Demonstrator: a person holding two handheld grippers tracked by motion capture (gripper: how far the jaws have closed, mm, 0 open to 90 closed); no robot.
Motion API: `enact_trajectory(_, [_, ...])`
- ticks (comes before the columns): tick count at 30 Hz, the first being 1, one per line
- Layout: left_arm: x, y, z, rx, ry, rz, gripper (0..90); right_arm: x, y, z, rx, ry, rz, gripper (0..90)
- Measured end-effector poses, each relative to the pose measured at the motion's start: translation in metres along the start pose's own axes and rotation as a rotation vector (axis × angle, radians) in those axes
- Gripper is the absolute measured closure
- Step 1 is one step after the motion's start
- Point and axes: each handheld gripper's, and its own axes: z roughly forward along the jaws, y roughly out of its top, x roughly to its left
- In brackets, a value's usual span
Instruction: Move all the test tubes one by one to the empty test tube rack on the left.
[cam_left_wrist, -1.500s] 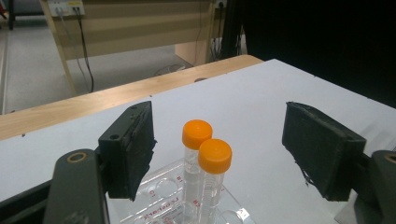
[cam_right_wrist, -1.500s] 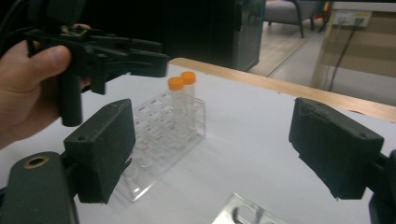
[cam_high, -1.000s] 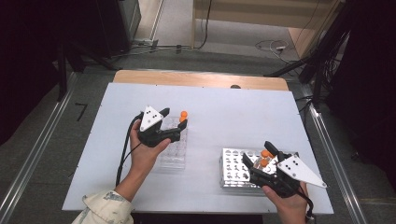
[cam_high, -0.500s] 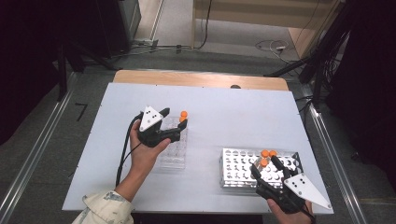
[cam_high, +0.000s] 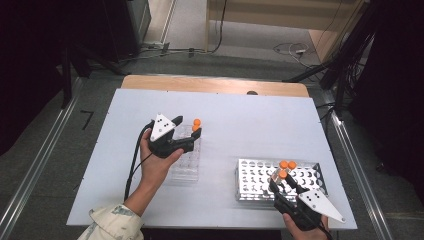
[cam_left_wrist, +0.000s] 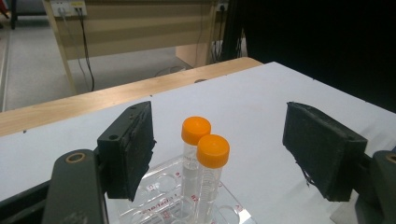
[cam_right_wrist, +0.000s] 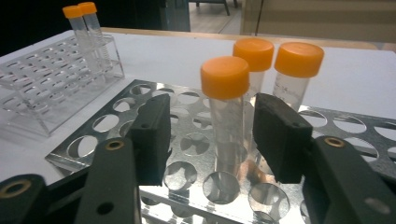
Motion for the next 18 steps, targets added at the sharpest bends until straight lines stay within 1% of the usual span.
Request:
enact_trajectory(5, [0.0000, 0.0000, -0.0001, 0.001, -0.001, 0.001, 25.6, -0.0034, -0.0035, 0.0022, 0.022, 0.004, 0.024, 53.7])
enact_trajectory(8, [-0.0003, -0.0001, 0.0000, 0.003, -0.001, 0.000, 25.7, -0.0038, -0.0060, 0.0039, 0.038, 0.007, 0.030, 54.7])
enact_trajectory(9, [-0.0004, -0.0001, 0.0001, 0.003, -0.001, 0.000, 25.7, -0.0040, -0.0065, 0.0043, 0.039, 0.005, 0.038, 55.3])
enact_trajectory(12, [-0.0007, -0.0002, 0.0002, 0.002, -0.002, 0.001, 25.7, -0.0051, -0.0073, 0.0047, 0.033, -0.002, 0.038, 56.6])
enact_trajectory(16, [-0.0010, -0.0001, 0.0001, 0.001, -0.003, 0.001, 25.7, -0.0080, -0.0089, 0.0067, 0.036, -0.004, 0.055, 60.5])
enact_trajectory(18, [-0.0013, -0.0002, 0.0002, 0.002, -0.004, 0.000, 25.8, -0.0082, -0.0091, 0.0072, 0.032, -0.003, 0.053, 63.2])
